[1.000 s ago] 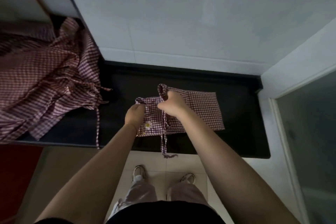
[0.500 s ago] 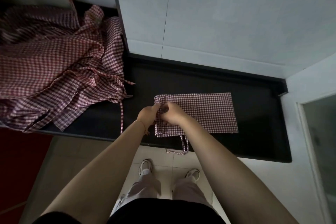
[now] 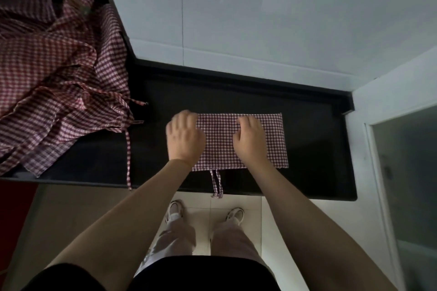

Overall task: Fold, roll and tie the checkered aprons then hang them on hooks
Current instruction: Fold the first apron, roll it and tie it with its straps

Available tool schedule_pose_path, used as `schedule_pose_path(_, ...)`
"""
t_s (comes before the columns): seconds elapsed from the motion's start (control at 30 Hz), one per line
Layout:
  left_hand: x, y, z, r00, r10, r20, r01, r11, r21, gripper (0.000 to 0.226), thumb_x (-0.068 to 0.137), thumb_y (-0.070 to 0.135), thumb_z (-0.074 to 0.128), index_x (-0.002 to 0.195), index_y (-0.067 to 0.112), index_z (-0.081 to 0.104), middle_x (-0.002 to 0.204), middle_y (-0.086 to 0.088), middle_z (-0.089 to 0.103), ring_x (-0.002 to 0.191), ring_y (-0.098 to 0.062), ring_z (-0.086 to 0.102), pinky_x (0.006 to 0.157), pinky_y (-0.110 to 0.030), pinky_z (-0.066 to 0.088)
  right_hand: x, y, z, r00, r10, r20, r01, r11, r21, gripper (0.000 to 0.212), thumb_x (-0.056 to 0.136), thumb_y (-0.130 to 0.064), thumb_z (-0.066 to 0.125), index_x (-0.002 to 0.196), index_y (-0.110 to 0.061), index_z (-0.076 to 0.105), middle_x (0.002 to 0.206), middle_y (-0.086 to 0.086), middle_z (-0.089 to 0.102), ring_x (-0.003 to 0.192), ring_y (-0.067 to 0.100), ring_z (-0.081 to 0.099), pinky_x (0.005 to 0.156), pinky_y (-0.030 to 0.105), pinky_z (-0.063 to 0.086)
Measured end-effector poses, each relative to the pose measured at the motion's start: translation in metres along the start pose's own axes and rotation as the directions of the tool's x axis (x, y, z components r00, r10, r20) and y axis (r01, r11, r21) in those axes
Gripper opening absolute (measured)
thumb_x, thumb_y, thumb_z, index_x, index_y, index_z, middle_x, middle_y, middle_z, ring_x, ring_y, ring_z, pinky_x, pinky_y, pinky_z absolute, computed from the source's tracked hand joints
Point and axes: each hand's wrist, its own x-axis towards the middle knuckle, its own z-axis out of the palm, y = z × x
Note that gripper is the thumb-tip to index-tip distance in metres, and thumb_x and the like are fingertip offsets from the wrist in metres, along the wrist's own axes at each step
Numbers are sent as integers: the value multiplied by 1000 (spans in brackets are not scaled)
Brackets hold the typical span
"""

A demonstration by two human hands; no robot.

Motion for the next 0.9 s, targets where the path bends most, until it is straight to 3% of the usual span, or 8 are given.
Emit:
schedule_pose_path(0.07,-3,17,15,945,232,232,-250,967,54,48,95,25,50,141,14,46,152,-12,40,143,-31,32,119,-50,22,-2,9,9,996,-77,-37,76,996,-35,38,93,-13,57,130,-7,56,135,11,55,130,24,49,110,42,43)
schedule_pose_path(0.13,-4,27,34,873,195,446,-277,953,126,57,103,44,28,156,24,21,165,-4,10,152,-27,0,123,-51,-1,-2,21,18,992,-119,30,121,991,-60,46,100,-20,47,144,-8,46,152,13,42,145,27,34,120,44,28)
schedule_pose_path(0.2,-5,22,48,859,95,503,-215,959,187,62,100,56,14,157,33,5,166,-1,-7,151,-27,-14,120,-52,-9,-2,38,25,981,-148,126,161,982,-102,53,105,-31,35,153,-10,33,161,11,28,151,25,20,124,44,18)
schedule_pose_path(0.43,-6,14,66,893,75,444,-191,956,223,65,96,65,19,155,45,5,166,-1,-8,150,-34,-16,119,-57,-7,-4,100,35,970,-102,219,137,979,-153,64,105,-49,25,159,-15,16,166,8,14,154,23,7,125,43,9)
schedule_pose_path(0.6,-7,15,66,919,-30,393,-100,946,307,71,90,72,20,154,47,3,166,-4,-6,149,-40,-14,117,-62,-10,3,136,20,965,204,164,-178,971,-160,60,105,-49,16,160,-25,8,166,7,9,153,26,5,124,49,8)
schedule_pose_path(0.73,-7,21,65,914,-63,401,-85,936,342,73,88,76,18,153,49,-3,165,-2,-10,148,-39,-18,113,-68,-12,4,142,16,951,235,199,-202,964,-173,66,104,-52,12,160,-18,1,167,7,5,154,24,1,124,47,5)
schedule_pose_path(0.83,-5,22,62,901,-82,427,-97,919,381,75,89,76,11,153,45,-9,165,-4,-14,147,-41,-19,113,-70,-9,3,131,9,915,353,196,-332,934,-134,76,102,-57,24,159,-9,5,166,13,8,153,29,6,122,47,9)
schedule_pose_path(0.9,-8,30,59,910,-44,413,-147,896,420,75,90,75,8,154,40,-13,164,-7,-15,147,-42,-19,113,-69,-8,3,123,0,884,447,140,-435,894,-107,80,99,-59,39,155,-6,20,160,17,24,147,32,24,117,47,24)
